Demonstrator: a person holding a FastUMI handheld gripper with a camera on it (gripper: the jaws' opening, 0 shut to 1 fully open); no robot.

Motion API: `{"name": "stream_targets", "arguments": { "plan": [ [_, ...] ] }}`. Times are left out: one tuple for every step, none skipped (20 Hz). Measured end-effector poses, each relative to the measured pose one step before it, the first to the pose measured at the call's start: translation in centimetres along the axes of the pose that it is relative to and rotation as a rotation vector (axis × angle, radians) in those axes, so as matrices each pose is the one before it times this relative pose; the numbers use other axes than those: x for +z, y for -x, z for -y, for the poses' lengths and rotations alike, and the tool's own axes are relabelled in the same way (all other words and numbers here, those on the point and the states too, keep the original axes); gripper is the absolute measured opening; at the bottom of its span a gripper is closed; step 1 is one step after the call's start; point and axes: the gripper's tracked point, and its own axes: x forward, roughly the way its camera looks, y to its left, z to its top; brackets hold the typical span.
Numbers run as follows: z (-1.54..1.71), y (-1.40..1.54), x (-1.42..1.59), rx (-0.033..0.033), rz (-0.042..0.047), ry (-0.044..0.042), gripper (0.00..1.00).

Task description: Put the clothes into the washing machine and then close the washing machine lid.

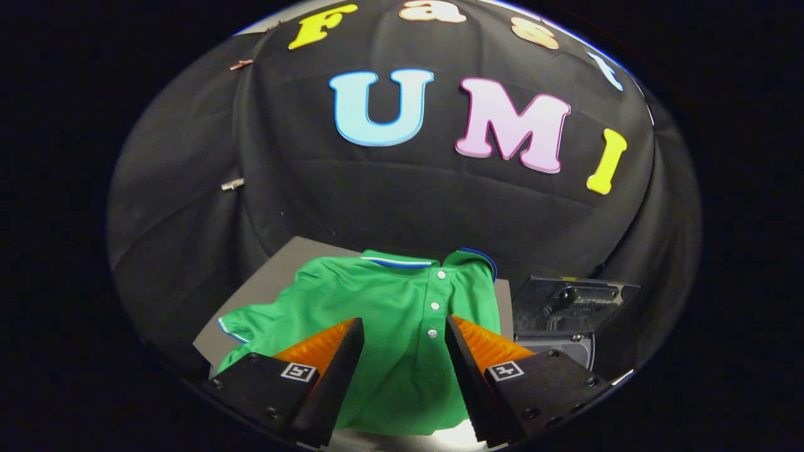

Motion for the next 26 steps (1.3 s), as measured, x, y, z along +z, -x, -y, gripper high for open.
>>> {"name": "stream_targets", "arguments": {
  "plan": [
    [-0.112,-1.032,-0.788,0.02082,-0.06864,-0.0256,0.83],
    [-0.211,-0.732,-0.903,0.02644,-0.08625,-0.03141,0.83],
    [-0.303,-0.797,-1.215,0.02197,-0.10124,-0.02806,0.83],
    [0.5,-0.727,-1.54,0.00037,-0.12634,-0.03438,0.85],
    [-0.198,0.63,0.99,0.00502,-0.01973,-0.01839,0.86],
    [0.288,-1.328,-0.585,-0.00489,-0.05487,-0.026,0.84],
    [0.117,0.15,-0.142,-0.00436,-0.04524,-0.02552,0.81],
    [0.065,-0.173,0.325,-0.0025,-0.01435,-0.01947,0.8],
    [0.126,0.334,-0.123,-0.00739,-0.02746,-0.01275,0.8],
    [0.151,-0.421,0.127,-0.01029,-0.01419,-0.0039,0.8],
    [-0.036,0.127,-0.05,-0.00589,-0.01435,0.00625,0.8],
    [0.118,-0.033,0.027,-0.01502,-0.00628,0.01577,0.8],
    [0.579,-0.206,-0.075,-0.02557,-0.00526,0.02103,0.79],
    [-0.103,-0.053,-0.097,-0.01542,-0.00705,0.02878,0.72],
    [0.368,0.05,-0.009,-0.0158,-0.00757,0.02283,0.6],
    [0.757,-0.174,0.241,-0.03212,0.00345,0.01552,0.47],
    [0.122,0.25,0.103,0.00247,0.0017,-0.01249,0.34],
    [-0.051,-0.027,-0.106,0.01072,-0.00793,-0.00872,0.22],
    [0.097,0.271,0.288,0.01245,0.00398,0.01111,0.22],
    [-0.081,-0.132,-0.294,0.00593,-0.01619,-0.03005,0.13],
    [-0.258,0.159,0.045,0.00629,-0.00595,-0.02293,0.05],
    [0.188,-0.344,0.022,0.008,-0.00245,0.00223,0.05],
    [-0.192,0.157,0.072,0.01967,0.00699,0.01145,0.05],
    [-0.401,0.343,-0.113,0.0203,0.00357,-0.00237,0.05],
    [-0.766,0.328,0.09,0.0363,0.00933,-0.01458,0.05],
    [-0.604,0.184,-0.178,0.02936,0.00174,-0.0038,0.05]
  ]
}}
